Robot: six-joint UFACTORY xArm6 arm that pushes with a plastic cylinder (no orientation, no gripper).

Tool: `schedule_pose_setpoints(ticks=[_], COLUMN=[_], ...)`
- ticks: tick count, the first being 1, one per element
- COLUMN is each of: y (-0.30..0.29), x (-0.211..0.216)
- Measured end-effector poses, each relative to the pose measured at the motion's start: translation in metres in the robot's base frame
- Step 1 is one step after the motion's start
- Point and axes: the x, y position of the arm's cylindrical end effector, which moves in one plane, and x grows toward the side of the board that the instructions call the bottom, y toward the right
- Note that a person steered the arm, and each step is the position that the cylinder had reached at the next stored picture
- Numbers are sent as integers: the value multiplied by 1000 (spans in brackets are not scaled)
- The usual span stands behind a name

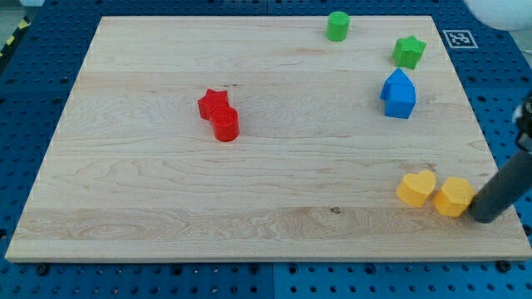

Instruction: Place the green blocks together diagonal to triangle

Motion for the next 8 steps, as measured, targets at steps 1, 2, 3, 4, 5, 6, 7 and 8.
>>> schedule_pose_setpoints(ticks=[1,2,3,4,5,6,7,8], y=[-14,-2,68,87,87,77,73,31], x=[0,0,-7,-77,-170,-260,-269,-284])
